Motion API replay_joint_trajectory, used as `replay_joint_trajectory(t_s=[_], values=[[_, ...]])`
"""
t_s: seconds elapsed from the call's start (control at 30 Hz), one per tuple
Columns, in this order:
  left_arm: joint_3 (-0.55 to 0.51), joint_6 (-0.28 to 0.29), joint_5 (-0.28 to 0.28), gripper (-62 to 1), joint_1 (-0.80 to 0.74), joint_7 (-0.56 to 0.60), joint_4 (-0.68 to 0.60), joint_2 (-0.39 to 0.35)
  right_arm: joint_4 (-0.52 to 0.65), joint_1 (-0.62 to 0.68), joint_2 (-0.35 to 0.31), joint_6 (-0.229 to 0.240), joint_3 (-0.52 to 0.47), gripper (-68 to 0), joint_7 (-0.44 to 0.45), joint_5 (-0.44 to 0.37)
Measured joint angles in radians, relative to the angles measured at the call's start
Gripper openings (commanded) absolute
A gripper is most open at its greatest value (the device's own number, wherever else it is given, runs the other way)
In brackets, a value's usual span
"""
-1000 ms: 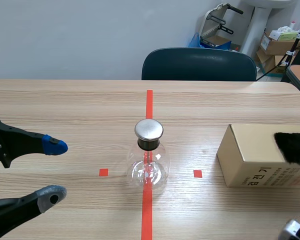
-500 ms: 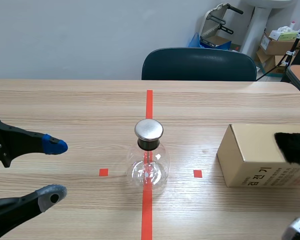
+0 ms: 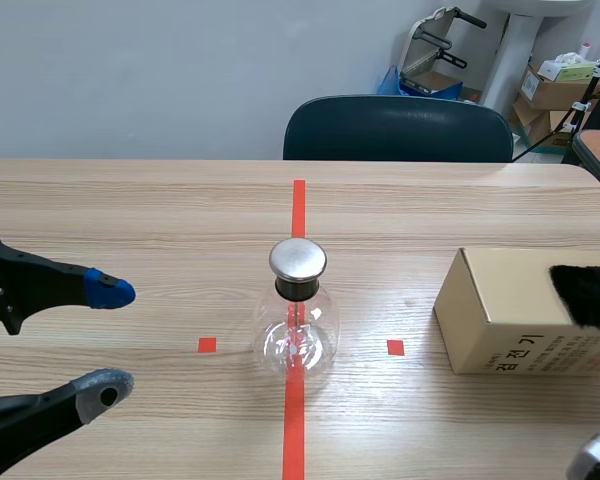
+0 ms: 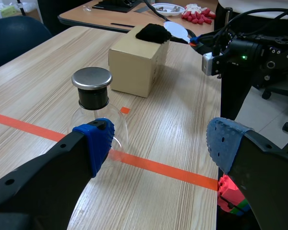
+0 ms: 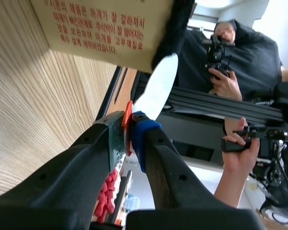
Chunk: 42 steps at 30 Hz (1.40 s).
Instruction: Do the electroscope experiment
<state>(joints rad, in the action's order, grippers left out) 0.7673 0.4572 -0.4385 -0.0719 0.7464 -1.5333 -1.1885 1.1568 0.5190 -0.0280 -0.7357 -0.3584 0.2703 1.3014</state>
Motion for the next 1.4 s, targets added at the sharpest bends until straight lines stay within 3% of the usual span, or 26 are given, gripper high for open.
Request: replay_joint_trajectory(t_s=[0.17,0.23,0.3,0.47,0.53,0.6,0.73,0.8,0.87,1.0,1.1,1.2,1.33,1.4], values=[[0.0,0.0,0.0,-17.6,0.0,0.0,0.0,0.0,0.0,0.0,-0.002,-0.003,0.0,-66.9,0.322,0.001],[0.0,0.0,0.0,-17.6,0.0,0.0,0.0,0.0,0.0,0.0,0.0,-0.002,0.001,-66.9,0.385,0.007],[0.0,0.0,0.0,-17.6,0.0,0.0,0.0,0.0,0.0,0.0,0.0,-0.002,0.001,-66.9,0.361,0.009],[0.0,0.0,0.0,-17.6,0.0,0.0,0.0,0.0,0.0,0.0,0.0,-0.001,0.002,-66.9,0.028,-0.003],[0.0,0.0,0.0,-17.6,0.0,0.0,0.0,0.0,0.0,0.0,0.0,0.0,0.0,-66.9,-0.014,-0.003],[0.0,0.0,0.0,-17.6,0.0,0.0,0.0,0.0,0.0,0.0,0.0,0.0,0.0,-66.9,0.026,-0.004],[0.0,0.0,0.0,-17.6,0.0,0.0,0.0,0.0,0.0,0.0,-0.002,-0.003,0.0,-66.9,0.302,-0.004],[0.0,0.0,0.0,-17.6,0.0,0.0,0.0,0.0,0.0,0.0,-0.002,-0.002,0.001,-66.9,0.385,0.001],[0.0,0.0,0.0,-17.6,0.0,0.0,0.0,0.0,0.0,0.0,0.0,-0.002,0.001,-66.9,0.359,0.002],[0.0,0.0,0.0,-17.6,0.0,0.0,0.0,0.0,0.0,0.0,0.0,-0.001,0.002,-66.9,0.084,0.0],[0.0,0.0,0.0,-17.6,0.0,0.0,0.0,0.0,0.0,0.0,0.0,-0.001,0.0,-66.9,-0.006,-0.004],[0.0,0.0,0.0,-17.6,0.0,0.0,0.0,0.0,0.001,0.0,0.0,0.003,0.0,-66.9,0.072,-0.005],[0.0,0.0,0.0,-17.6,0.0,0.0,0.0,0.0,0.031,0.0,0.001,0.002,0.001,-66.9,0.31,0.004],[0.0,0.0,0.0,-17.6,0.0,0.0,0.0,0.0,0.048,0.0,0.001,-0.002,0.001,-66.9,0.336,0.009]])
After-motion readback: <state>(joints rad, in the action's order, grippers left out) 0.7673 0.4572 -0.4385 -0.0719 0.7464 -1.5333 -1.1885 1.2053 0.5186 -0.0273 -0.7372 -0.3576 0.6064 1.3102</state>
